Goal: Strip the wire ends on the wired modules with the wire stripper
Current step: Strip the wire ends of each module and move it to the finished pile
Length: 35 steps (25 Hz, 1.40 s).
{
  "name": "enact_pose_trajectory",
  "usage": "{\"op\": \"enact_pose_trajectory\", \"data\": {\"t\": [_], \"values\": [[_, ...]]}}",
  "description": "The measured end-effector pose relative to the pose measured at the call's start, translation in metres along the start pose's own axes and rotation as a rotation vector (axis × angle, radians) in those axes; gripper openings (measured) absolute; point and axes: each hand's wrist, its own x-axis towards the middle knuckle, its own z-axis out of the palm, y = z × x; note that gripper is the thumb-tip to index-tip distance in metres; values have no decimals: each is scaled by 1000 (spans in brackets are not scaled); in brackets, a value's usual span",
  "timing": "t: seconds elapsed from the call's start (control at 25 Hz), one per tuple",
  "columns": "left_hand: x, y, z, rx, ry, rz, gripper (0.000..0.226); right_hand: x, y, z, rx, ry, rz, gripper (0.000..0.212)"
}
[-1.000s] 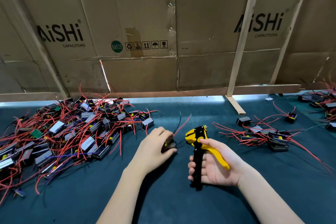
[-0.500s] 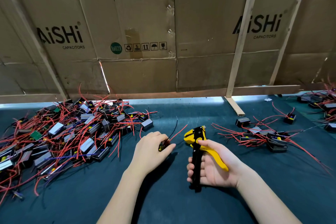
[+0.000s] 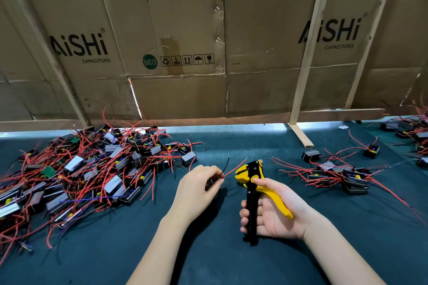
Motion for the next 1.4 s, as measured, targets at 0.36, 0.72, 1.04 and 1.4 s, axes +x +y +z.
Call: {"op": "enact_pose_trajectory", "data": {"t": [0.36, 0.72, 1.04, 1.4], "values": [[4, -2, -12, -144, 213, -86, 20, -1, 0, 1, -43, 1, -11, 50], [2, -15, -26, 16, -66, -691, 54, -2, 0, 2, -46, 9, -8, 50], [7, -5, -19, -277, 293, -398, 39, -1, 0, 1, -45, 3, -13, 49], [1, 17, 6, -338, -99, -50, 31, 1, 1, -1, -45, -9, -13, 51]]}}
